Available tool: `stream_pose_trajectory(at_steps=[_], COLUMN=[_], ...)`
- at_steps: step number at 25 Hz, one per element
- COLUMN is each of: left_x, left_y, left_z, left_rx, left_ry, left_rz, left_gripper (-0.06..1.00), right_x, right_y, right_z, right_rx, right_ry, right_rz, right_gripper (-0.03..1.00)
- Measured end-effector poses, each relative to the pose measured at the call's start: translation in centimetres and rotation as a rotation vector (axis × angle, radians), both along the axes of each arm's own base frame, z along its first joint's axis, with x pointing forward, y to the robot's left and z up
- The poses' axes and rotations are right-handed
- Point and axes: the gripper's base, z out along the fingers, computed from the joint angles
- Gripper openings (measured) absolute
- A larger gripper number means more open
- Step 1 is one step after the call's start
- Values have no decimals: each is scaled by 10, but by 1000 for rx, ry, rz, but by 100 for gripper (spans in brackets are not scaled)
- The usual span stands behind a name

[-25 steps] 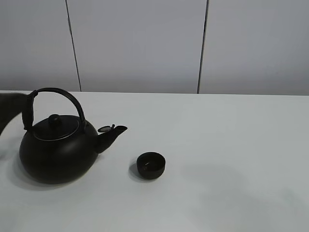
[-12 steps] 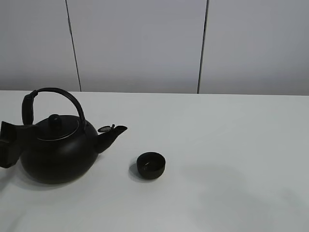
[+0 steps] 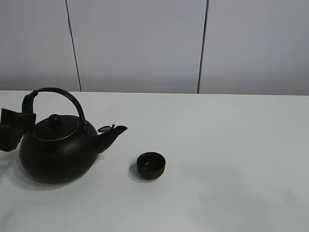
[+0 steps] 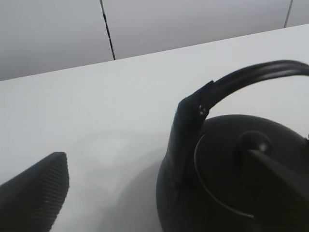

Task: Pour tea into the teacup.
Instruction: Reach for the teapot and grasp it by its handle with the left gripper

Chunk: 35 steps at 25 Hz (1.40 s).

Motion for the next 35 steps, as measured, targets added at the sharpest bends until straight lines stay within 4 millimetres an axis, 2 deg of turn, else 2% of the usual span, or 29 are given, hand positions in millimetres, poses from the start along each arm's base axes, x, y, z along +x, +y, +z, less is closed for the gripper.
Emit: stream_pose_trajectory(at_steps=[4,10,18,29,35], left_x=[10,18,28,42,42], left_y=[-5,-8,1,-4,-4], left_z=[3,-11,-9,-1,-13], left_rx=[-1,14,-7,-29,-43], left_ry=[-11,34,18,-21,34], left_rz=[-21,-23,26,24,34], left_gripper=[69,69,69,69,69], right_x=[0,0,0,0,0], right_y=[0,0,0,0,0], right_z=[0,0,0,0,0], right_rx=[0,0,0,0,0], right_ry=[0,0,0,-1,-1], right_rz=[0,0,0,0,0], right_gripper=[59,59,59,59,59])
